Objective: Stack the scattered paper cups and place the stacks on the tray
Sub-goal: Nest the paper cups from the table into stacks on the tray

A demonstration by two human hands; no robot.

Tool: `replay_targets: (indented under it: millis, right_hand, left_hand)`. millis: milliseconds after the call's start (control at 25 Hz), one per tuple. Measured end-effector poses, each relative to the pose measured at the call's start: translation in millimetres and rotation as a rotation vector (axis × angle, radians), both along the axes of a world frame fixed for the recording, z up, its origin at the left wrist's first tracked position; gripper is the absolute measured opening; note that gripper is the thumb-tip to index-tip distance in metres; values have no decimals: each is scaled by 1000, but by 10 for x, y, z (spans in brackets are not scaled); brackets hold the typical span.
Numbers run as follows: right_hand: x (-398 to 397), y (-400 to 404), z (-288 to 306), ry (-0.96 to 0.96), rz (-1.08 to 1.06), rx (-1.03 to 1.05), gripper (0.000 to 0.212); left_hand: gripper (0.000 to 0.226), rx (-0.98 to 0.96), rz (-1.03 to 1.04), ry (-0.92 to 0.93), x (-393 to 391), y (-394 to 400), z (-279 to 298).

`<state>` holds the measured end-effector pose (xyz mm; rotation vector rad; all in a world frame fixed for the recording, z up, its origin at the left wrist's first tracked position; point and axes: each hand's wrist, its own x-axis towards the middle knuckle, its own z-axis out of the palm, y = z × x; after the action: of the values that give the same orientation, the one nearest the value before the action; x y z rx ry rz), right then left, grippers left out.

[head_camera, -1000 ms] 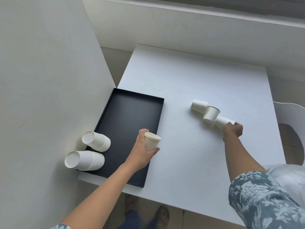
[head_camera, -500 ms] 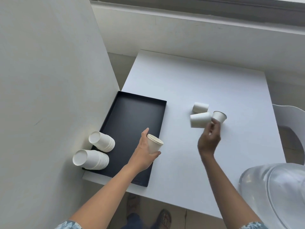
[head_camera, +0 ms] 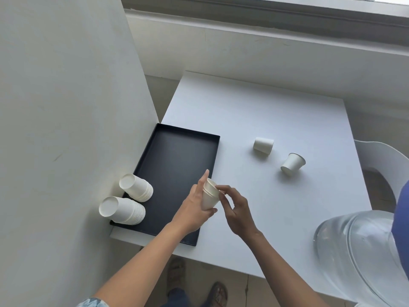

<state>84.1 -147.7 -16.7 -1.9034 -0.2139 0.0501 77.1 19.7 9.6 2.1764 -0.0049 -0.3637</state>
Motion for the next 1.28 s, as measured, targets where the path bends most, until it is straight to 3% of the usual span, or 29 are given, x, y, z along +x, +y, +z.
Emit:
replay_targets:
  millis: [160, 400, 600, 760, 920, 1040, 1160, 1280]
  right_hand:
    - [-75, -52, -33, 11, 111, 19, 34]
    - [-140, -110, -1, 21, 181, -7, 31]
    - [-197, -11, -20, 8, 62, 1, 39]
    - [-172, 29, -19, -1, 29, 10, 39]
    - [-183, -34, -41, 4, -5, 7, 38]
    - [-242, -116, -80, 15, -21, 6, 39]
    - [-309, -171, -125, 34, -32, -10, 40]
    - [-342, -189, -137, 45, -40, -25, 41]
  left_hand:
    - [103, 36, -34, -12, -10, -2, -16]
    - [60, 14, -39, 29, -50, 8, -115]
    - [79, -1, 58, -3, 24, 174, 3]
    - [81, 100, 159, -43, 243, 597, 303]
    - [79, 381, 55, -4, 502, 1266, 755]
    - [67, 827, -161, 44, 604, 1668, 1048]
    - [67, 1205, -395, 89, 668, 1837, 1101]
    - [71, 1401, -542, 84, 708, 1825, 974]
